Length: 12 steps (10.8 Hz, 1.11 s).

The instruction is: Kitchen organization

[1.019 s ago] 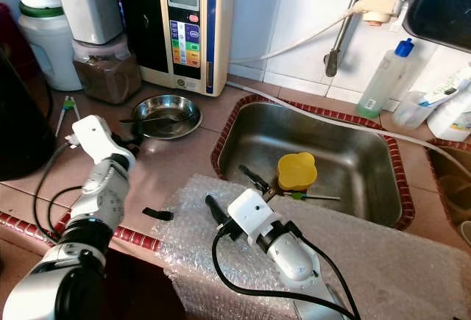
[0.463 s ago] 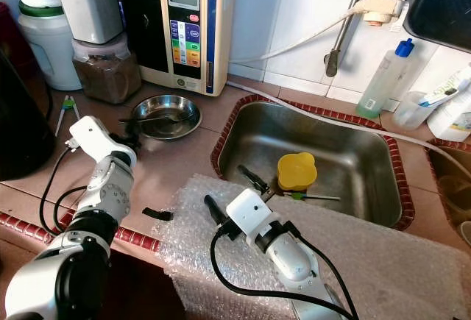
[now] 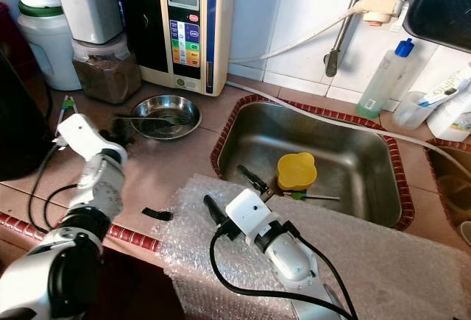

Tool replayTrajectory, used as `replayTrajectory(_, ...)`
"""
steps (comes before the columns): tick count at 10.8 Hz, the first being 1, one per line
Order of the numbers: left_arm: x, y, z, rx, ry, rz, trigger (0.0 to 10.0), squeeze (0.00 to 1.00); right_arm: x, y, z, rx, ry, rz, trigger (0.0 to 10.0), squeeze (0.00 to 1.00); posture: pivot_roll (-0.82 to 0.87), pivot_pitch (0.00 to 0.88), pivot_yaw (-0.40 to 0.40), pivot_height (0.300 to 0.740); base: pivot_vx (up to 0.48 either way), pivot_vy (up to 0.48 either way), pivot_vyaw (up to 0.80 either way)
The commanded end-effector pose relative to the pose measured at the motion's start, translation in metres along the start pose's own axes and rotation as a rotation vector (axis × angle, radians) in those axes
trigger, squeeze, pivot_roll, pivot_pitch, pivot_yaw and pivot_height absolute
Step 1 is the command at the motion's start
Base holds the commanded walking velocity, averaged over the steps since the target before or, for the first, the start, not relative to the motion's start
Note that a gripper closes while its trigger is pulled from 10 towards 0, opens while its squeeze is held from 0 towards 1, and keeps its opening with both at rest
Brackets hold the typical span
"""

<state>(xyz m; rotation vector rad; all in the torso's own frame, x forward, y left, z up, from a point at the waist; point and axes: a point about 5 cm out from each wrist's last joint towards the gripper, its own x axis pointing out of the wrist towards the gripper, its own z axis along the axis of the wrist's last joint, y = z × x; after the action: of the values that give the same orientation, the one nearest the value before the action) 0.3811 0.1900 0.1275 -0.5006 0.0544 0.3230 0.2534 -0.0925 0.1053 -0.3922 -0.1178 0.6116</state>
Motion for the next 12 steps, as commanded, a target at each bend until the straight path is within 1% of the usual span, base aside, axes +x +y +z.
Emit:
replayTrajectory(1, 0.002, -0.002, 0.005, 0.009, -0.007, 0.001, 0.0, 0.0, 0.001, -0.004, 0.001, -0.011, 0.002, -0.013, 10.0, 1.0, 0.13, 0.0, -0.055, 0.74, 0.0, 0.0, 0.0)
replayTrajectory(3, 0.003, 0.003, 0.007, 0.012, -0.009, 0.015, 0.0, 0.0, 0.002, -0.005, 0.0, -0.012, 0.004, -0.015, 10.0, 1.0, 0.13, 0.0, -0.054, 0.74, 0.0, 0.0, 0.0)
replayTrajectory(4, 0.003, 0.003, 0.006, 0.006, -0.001, 0.019, 0.0, 0.0, 0.002, -0.005, 0.0, -0.013, 0.005, -0.015, 10.0, 1.0, 0.14, 0.0, -0.056, 0.74, 0.0, 0.0, 0.0)
replayTrajectory(5, 0.002, -0.002, 0.004, -0.011, 0.012, 0.004, 0.0, 0.0, 0.003, -0.005, 0.0, -0.016, 0.005, -0.014, 10.0, 1.0, 0.14, 0.0, -0.056, 0.74, 0.0, 0.0, 0.0)
replayTrajectory(6, 0.001, -0.013, 0.009, 0.054, -0.025, -0.073, 9.6, 0.0, 0.003, -0.006, 0.0, -0.019, 0.005, -0.014, 10.0, 1.0, 0.14, 0.0, -0.054, 0.74, 0.0, 0.0, 0.0)
replayTrajectory(7, -0.002, -0.023, 0.016, 0.098, -0.083, -0.127, 10.0, 0.07, 0.002, -0.007, 0.0, -0.021, 0.006, -0.017, 10.0, 1.0, 0.14, 0.0, -0.053, 0.74, 0.0, 0.0, 0.0)
replayTrajectory(8, -0.009, -0.042, 0.027, 0.165, -0.177, -0.259, 10.0, 0.0, 0.002, -0.007, -0.001, -0.021, 0.007, -0.018, 10.0, 1.0, 0.14, 0.0, -0.056, 0.74, 0.0, 0.0, 0.0)
replayTrajectory(9, -0.011, -0.045, 0.028, 0.169, -0.183, -0.284, 10.0, 0.0, 0.002, -0.008, -0.001, -0.021, 0.007, -0.018, 10.0, 1.0, 0.14, 0.0, -0.056, 0.74, 0.0, 0.0, 0.0)
replayTrajectory(10, -0.016, -0.06, 0.022, 0.21, -0.17, -0.374, 10.0, 0.0, 0.004, -0.007, 0.0, -0.023, 0.004, -0.014, 10.0, 1.0, 0.15, 0.0, -0.058, 0.74, 0.0, 0.0, 0.0)
replayTrajectory(11, -0.019, -0.067, 0.015, 0.24, -0.14, -0.418, 10.0, 0.0, 0.005, -0.007, 0.001, -0.025, 0.002, -0.012, 10.0, 1.0, 0.15, 0.0, -0.058, 0.74, 0.0, 0.0, 0.0)
replayTrajectory(12, -0.022, -0.075, -0.003, 0.331, -0.059, -0.447, 10.0, 0.0, 0.005, -0.007, 0.002, -0.029, 0.0, -0.013, 10.0, 1.0, 0.13, 0.0, -0.058, 0.74, 0.0, 0.0, 0.0)
